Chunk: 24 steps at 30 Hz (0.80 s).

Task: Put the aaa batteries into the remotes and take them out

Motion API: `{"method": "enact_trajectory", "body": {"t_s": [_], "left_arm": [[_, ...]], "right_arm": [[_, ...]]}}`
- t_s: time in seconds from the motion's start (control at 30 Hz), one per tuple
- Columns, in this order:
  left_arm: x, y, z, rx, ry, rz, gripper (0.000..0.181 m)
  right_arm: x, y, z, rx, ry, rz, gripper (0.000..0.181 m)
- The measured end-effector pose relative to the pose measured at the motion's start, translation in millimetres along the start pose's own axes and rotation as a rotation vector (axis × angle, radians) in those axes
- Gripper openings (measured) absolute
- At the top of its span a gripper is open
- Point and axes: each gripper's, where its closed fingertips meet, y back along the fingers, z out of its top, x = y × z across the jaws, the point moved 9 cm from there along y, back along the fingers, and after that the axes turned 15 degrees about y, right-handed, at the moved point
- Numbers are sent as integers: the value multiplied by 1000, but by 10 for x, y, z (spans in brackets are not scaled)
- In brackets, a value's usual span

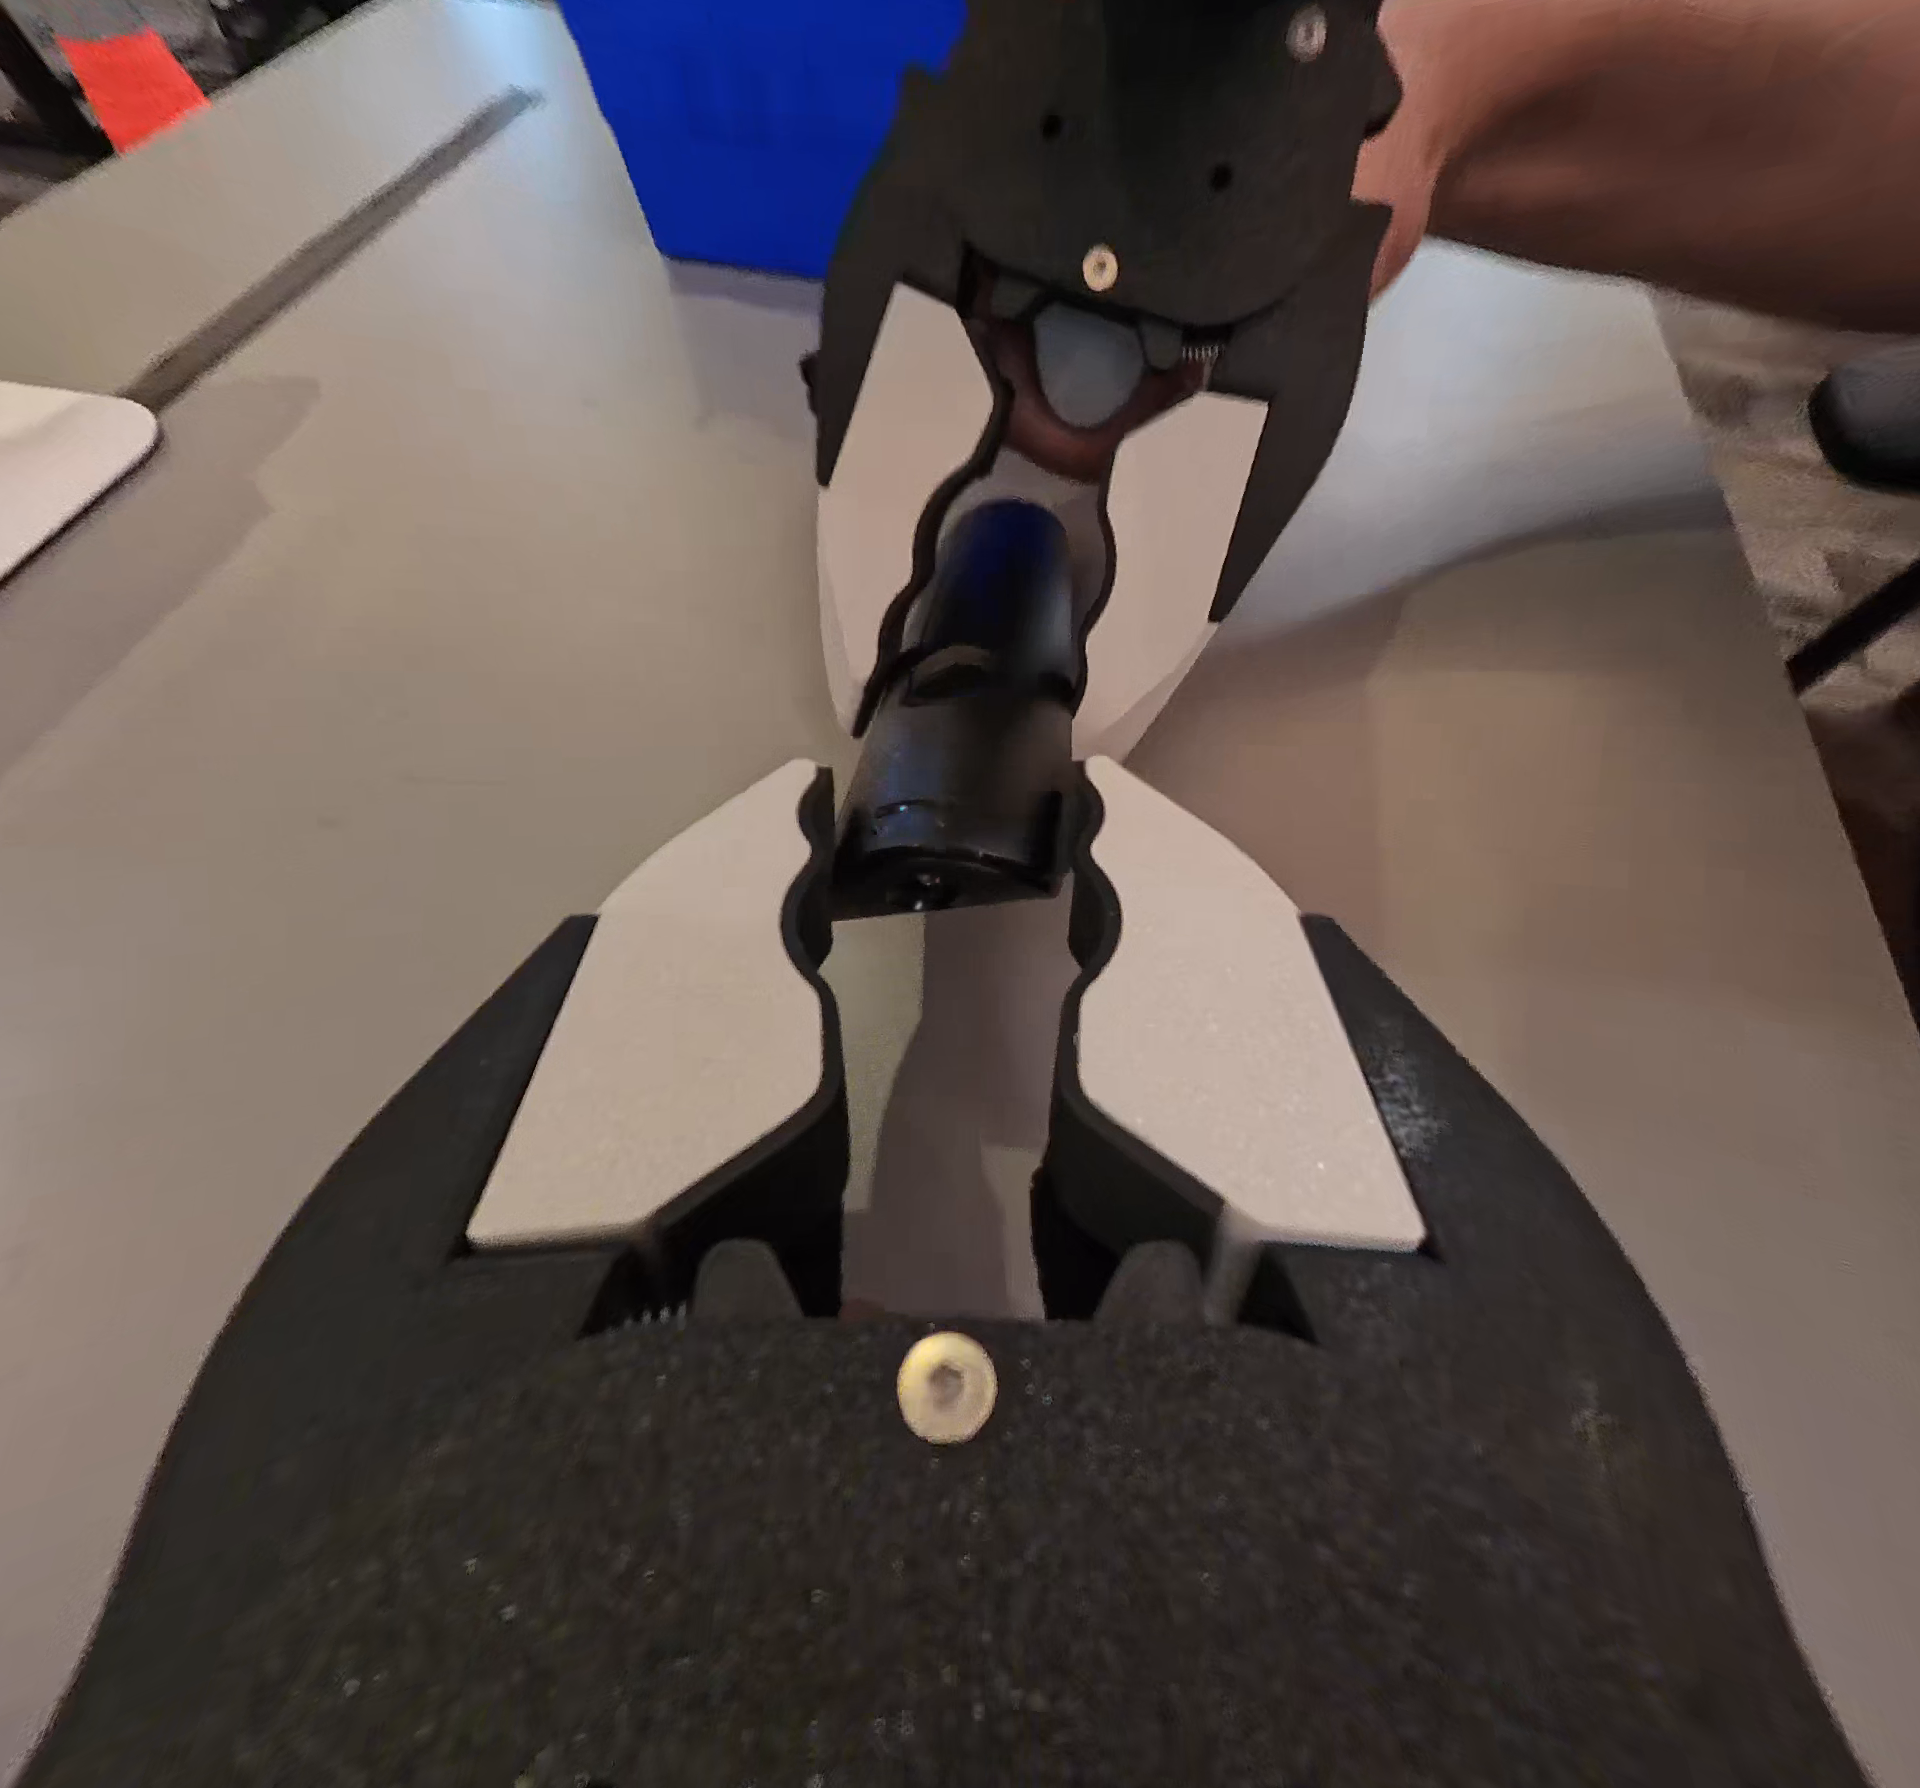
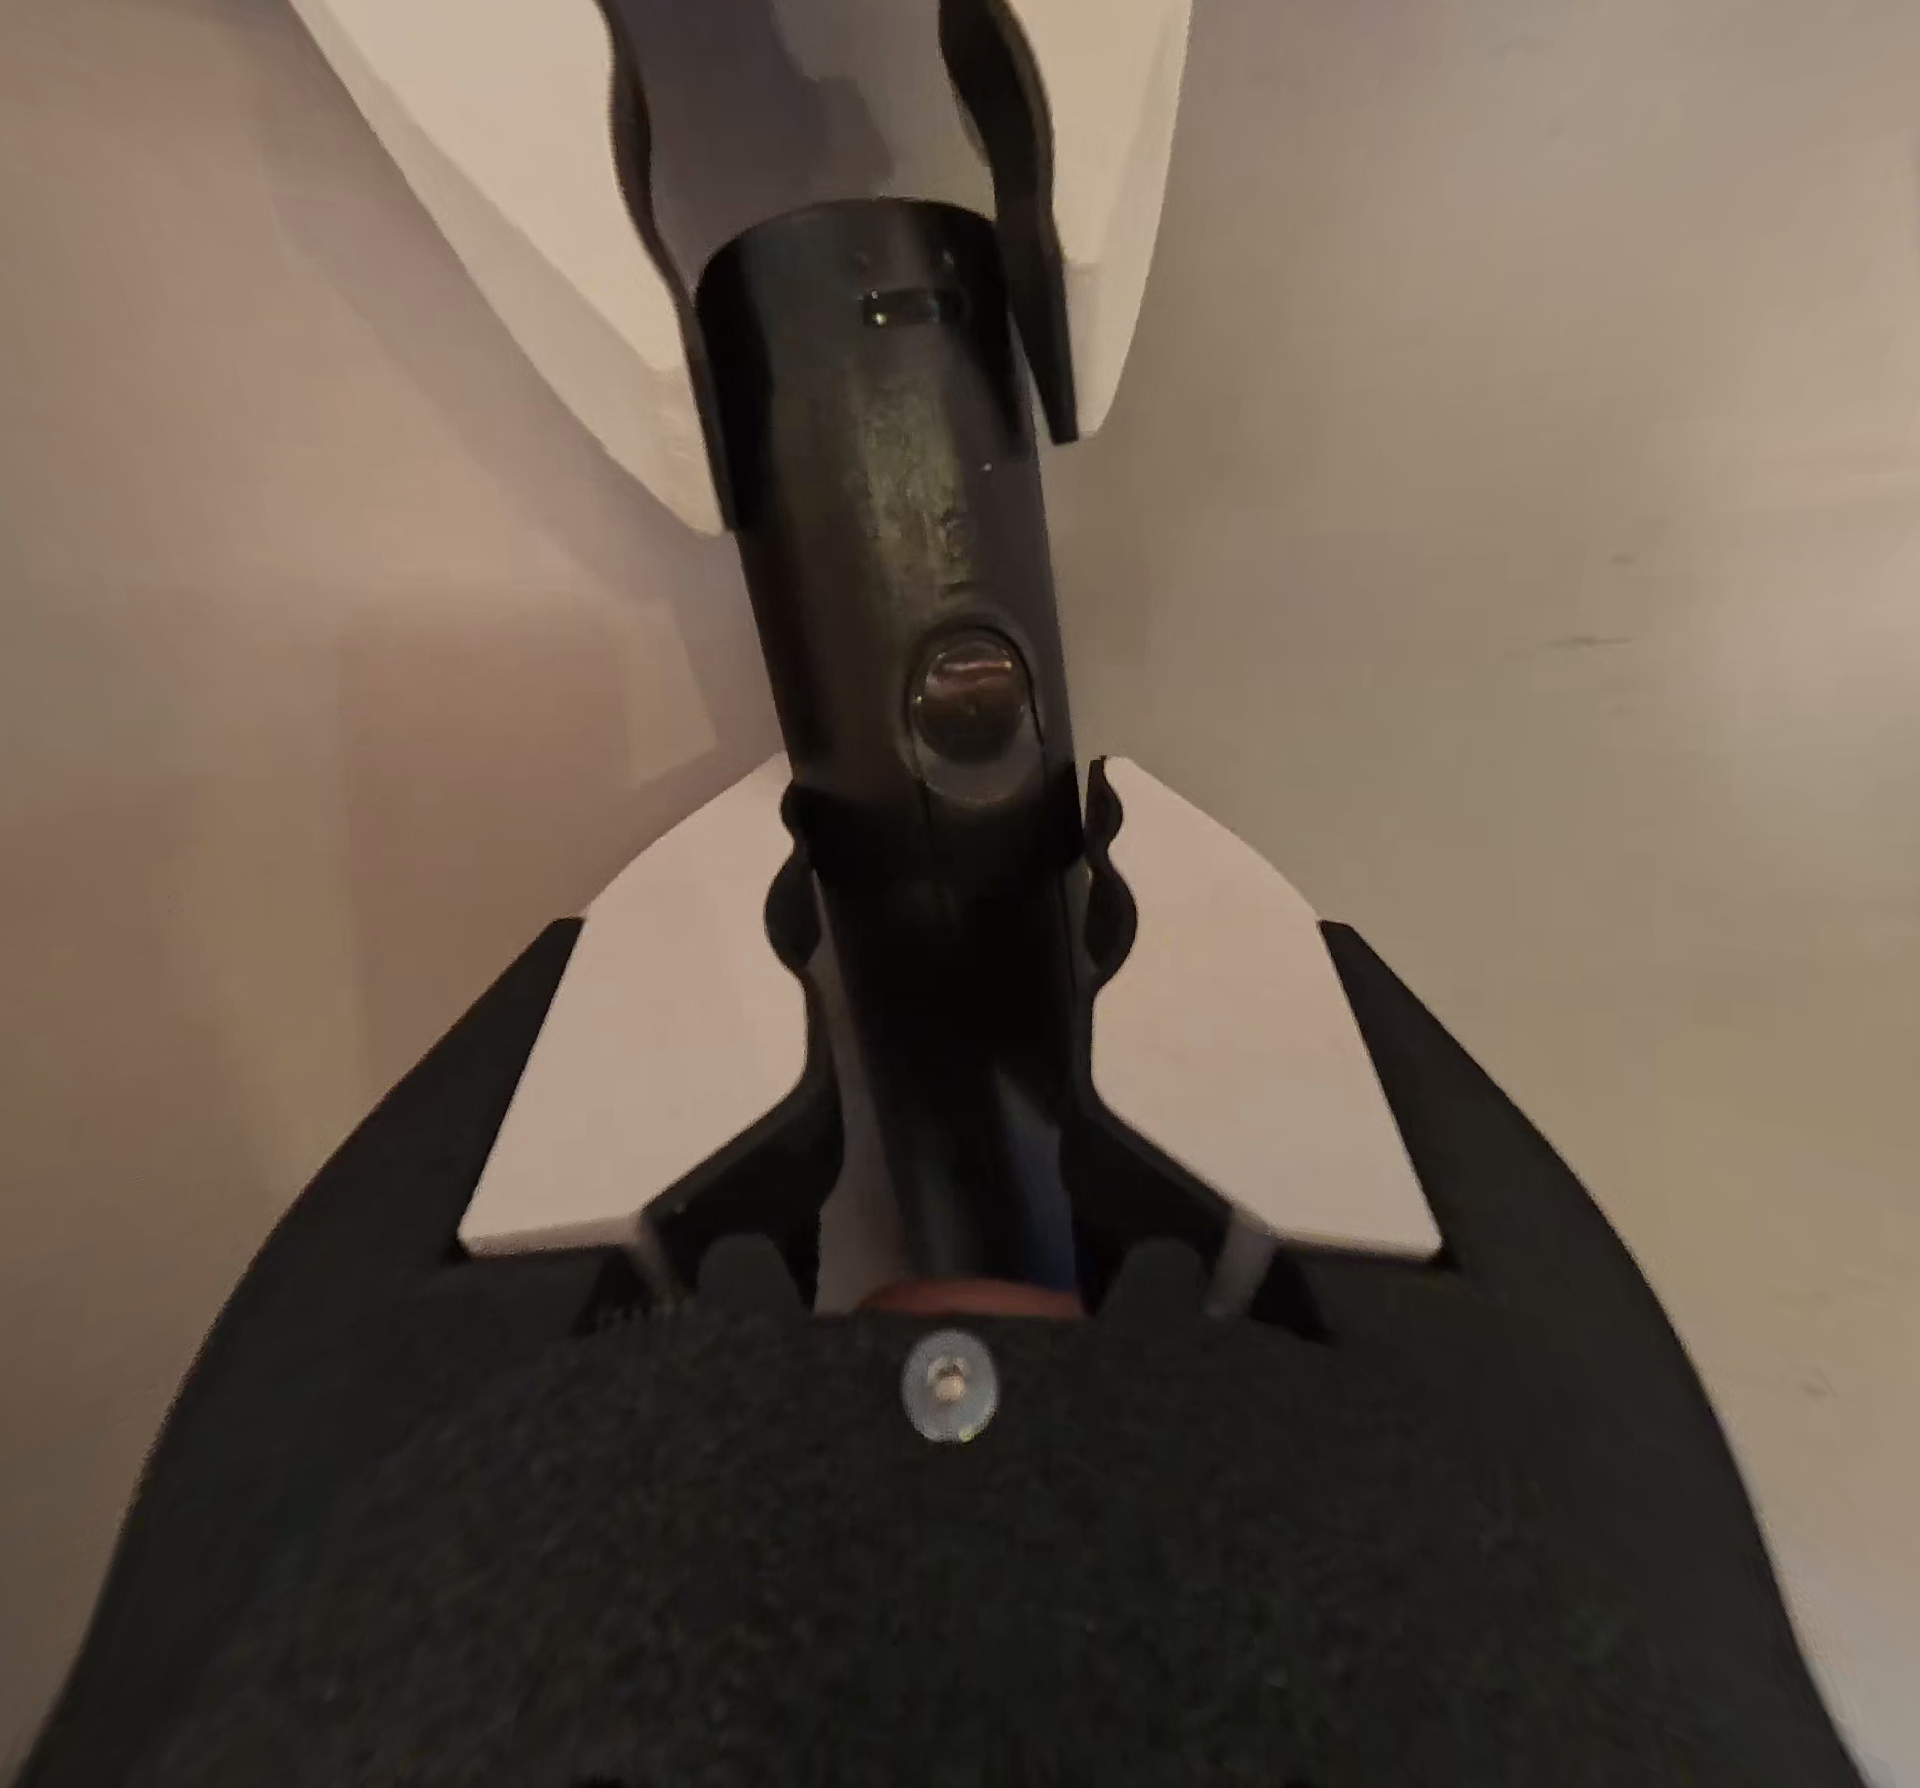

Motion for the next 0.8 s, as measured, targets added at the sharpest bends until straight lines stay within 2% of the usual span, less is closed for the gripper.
{"method": "enact_trajectory", "body": {"t_s": [0.07, 0.17, 0.33, 0.43, 0.57, 0.67, 0.8], "left_arm": [[29, 31, 5, -69, 48, -27, 47], [136, 47, -26, -117, 141, 7, 66], [193, -24, -62, -93, 218, -34, 76], [181, -57, -43, -92, 192, -39, 68], [208, -83, -41, -71, 211, -45, 67], [218, -59, -22, -115, 208, -30, 67], [212, -22, -5, -166, 163, -45, 60]], "right_arm": [[2, 1, -22, -9, -13, -25, 47], [0, 17, -72, -14, -45, -90, 46], [5, 47, -41, -57, -64, -195, 46], [7, 16, 15, -77, -54, -214, 46], [-10, 1, 72, -77, -34, -266, 46], [-10, -17, 97, -34, -12, -292, 46], [4, -25, 109, -76, -27, -241, 46]]}}
